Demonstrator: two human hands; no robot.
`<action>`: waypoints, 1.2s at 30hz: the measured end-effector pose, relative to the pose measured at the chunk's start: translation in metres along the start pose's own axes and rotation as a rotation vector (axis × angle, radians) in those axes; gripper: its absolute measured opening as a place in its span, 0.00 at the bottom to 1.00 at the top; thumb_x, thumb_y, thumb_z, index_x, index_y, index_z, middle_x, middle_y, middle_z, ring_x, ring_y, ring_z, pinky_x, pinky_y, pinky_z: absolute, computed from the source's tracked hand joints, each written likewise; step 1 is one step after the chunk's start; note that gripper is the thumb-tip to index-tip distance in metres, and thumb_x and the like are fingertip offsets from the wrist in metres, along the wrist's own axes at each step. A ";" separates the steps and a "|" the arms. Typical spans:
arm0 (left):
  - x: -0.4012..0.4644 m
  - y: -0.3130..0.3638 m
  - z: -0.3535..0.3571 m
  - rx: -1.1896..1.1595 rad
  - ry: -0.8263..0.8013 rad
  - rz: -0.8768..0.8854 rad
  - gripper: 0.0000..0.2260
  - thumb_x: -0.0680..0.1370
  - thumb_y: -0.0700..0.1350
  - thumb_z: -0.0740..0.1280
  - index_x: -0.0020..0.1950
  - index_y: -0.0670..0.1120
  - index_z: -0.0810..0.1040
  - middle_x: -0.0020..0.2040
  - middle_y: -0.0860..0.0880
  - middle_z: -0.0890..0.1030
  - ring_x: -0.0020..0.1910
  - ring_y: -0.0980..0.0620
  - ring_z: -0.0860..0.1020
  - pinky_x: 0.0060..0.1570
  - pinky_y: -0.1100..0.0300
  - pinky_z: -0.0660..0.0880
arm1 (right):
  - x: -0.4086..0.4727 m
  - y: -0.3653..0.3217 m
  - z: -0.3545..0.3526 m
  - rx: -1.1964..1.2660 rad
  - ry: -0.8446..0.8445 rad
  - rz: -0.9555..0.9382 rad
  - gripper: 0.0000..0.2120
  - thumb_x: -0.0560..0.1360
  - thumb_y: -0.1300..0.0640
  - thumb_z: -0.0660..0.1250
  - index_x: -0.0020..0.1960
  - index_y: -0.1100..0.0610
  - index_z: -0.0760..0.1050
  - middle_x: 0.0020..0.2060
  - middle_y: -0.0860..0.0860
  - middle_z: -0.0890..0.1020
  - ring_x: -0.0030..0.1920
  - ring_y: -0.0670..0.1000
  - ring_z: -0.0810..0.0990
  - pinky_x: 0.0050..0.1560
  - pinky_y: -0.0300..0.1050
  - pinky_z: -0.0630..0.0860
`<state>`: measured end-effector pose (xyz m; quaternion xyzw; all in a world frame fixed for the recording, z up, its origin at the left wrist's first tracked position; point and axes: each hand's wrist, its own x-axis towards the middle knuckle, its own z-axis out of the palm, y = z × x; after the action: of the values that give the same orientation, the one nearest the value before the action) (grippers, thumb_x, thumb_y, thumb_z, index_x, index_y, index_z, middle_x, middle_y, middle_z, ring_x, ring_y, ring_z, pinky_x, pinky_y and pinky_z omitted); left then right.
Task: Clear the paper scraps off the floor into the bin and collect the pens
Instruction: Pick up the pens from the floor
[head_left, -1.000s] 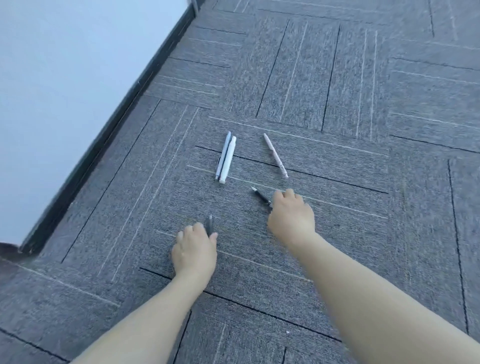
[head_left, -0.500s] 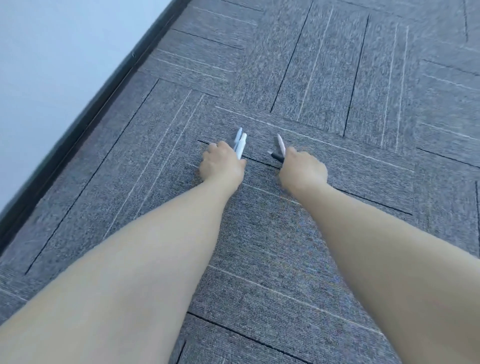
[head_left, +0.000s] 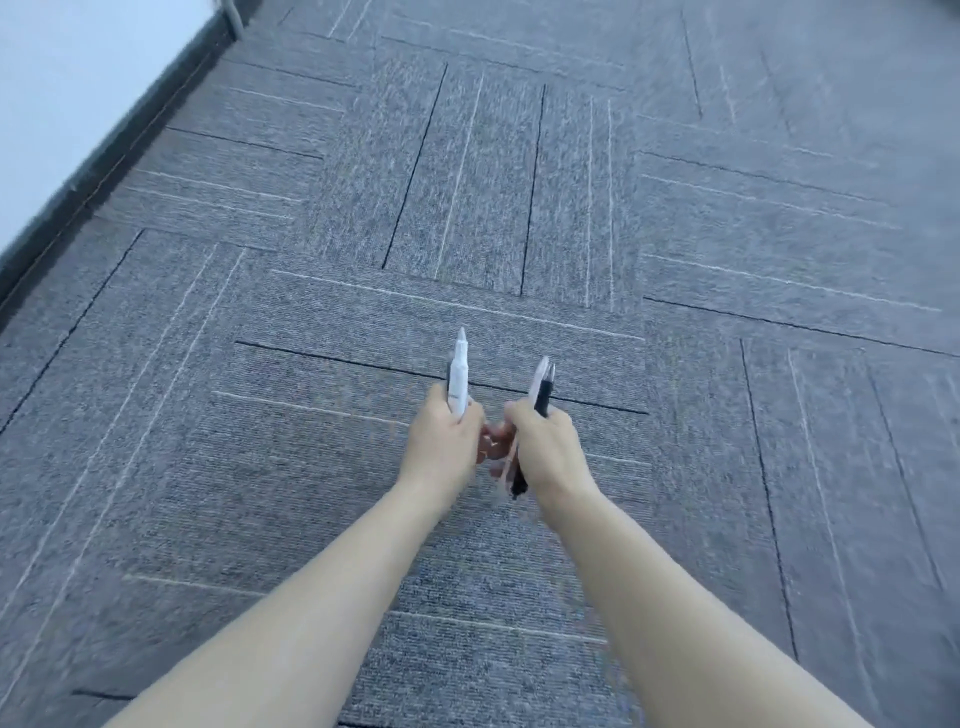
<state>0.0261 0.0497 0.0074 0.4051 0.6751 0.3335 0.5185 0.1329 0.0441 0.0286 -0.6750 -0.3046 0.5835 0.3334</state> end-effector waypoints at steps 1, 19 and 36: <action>-0.008 0.012 0.015 -0.028 -0.042 0.021 0.01 0.72 0.47 0.62 0.43 0.52 0.71 0.41 0.43 0.82 0.40 0.42 0.82 0.42 0.40 0.79 | -0.006 -0.005 -0.016 0.102 0.001 -0.012 0.05 0.76 0.60 0.61 0.42 0.58 0.70 0.35 0.57 0.78 0.36 0.56 0.78 0.37 0.51 0.73; -0.280 0.419 0.182 -0.303 -0.577 0.311 0.07 0.80 0.35 0.59 0.47 0.40 0.76 0.24 0.54 0.75 0.21 0.59 0.71 0.20 0.68 0.65 | -0.268 -0.290 -0.306 0.386 0.321 -0.290 0.21 0.80 0.45 0.59 0.49 0.63 0.78 0.35 0.58 0.80 0.34 0.56 0.78 0.29 0.46 0.72; -0.735 0.693 0.307 -0.022 -1.545 0.591 0.05 0.80 0.41 0.63 0.48 0.45 0.78 0.36 0.42 0.79 0.31 0.47 0.74 0.28 0.53 0.70 | -0.756 -0.426 -0.556 0.771 1.292 -0.456 0.21 0.76 0.43 0.61 0.36 0.59 0.76 0.29 0.54 0.73 0.29 0.51 0.74 0.26 0.39 0.68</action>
<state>0.5616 -0.2861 0.8526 0.6759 -0.0094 0.0904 0.7314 0.5732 -0.3608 0.8679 -0.6380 0.0428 0.0573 0.7667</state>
